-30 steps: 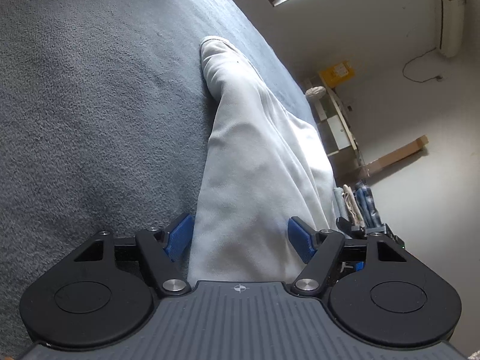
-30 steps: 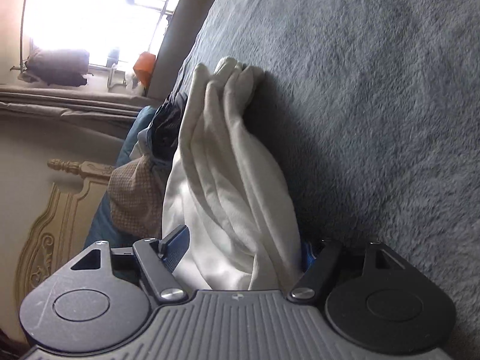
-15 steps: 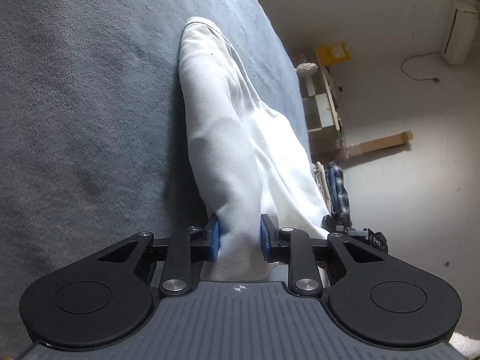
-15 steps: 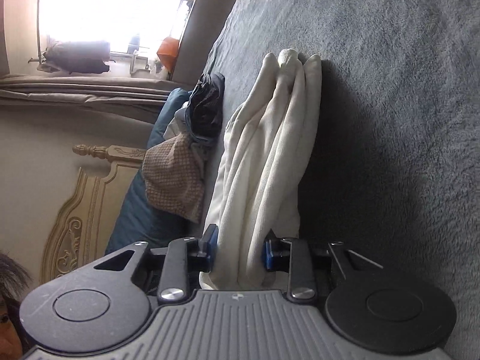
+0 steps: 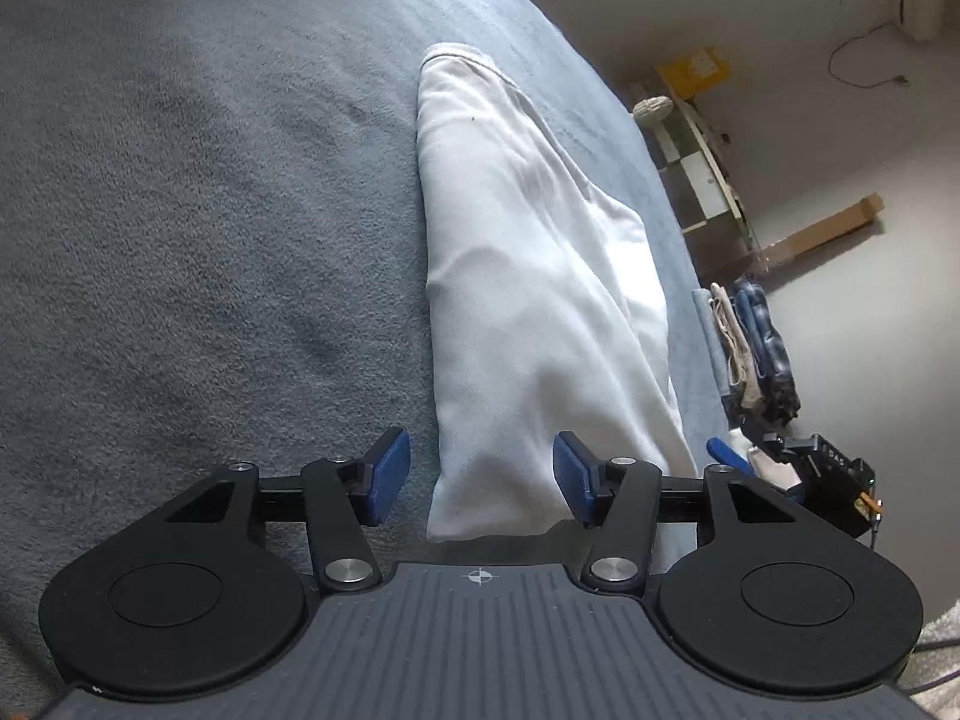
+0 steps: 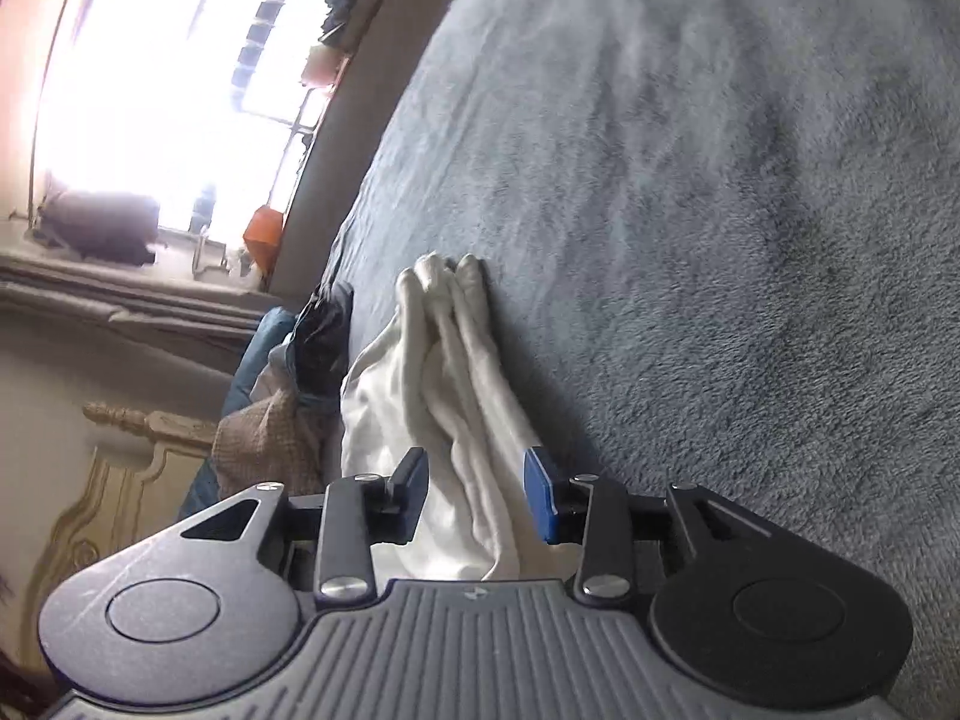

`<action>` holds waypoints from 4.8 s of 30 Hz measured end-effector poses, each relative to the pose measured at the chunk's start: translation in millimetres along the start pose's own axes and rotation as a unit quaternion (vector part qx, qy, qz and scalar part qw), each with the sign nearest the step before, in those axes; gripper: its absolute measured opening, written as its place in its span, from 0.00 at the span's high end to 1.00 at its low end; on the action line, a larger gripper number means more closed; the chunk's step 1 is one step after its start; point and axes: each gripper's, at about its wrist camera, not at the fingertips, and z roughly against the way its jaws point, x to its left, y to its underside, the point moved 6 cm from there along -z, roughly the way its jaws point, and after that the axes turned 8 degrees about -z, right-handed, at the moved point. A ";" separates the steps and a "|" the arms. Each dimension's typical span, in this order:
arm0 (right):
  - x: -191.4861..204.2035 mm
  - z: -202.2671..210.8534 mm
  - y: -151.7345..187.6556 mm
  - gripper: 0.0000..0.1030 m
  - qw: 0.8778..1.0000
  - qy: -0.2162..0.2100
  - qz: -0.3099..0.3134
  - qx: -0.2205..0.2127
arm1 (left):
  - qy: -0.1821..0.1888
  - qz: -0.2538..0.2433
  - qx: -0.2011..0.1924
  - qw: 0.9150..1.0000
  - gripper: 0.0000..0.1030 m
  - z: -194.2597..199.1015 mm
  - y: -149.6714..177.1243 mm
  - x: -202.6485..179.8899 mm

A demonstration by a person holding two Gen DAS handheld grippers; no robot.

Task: Fold clothes

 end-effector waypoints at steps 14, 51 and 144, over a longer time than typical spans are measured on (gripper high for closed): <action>57.7 -56.3 37.1 0.65 0.966 0.097 0.233 0.054 | -0.056 -0.063 0.011 0.996 0.48 -9.3 15.1 -4.2; 48.8 -68.9 20.3 0.84 0.942 0.153 0.300 -0.004 | -0.072 -0.087 0.011 0.993 0.48 -13.8 21.1 -5.9; 2.8 -46.2 34.0 0.92 0.962 0.141 0.235 0.006 | -0.067 -0.100 -0.013 0.993 0.71 6.2 16.1 -28.4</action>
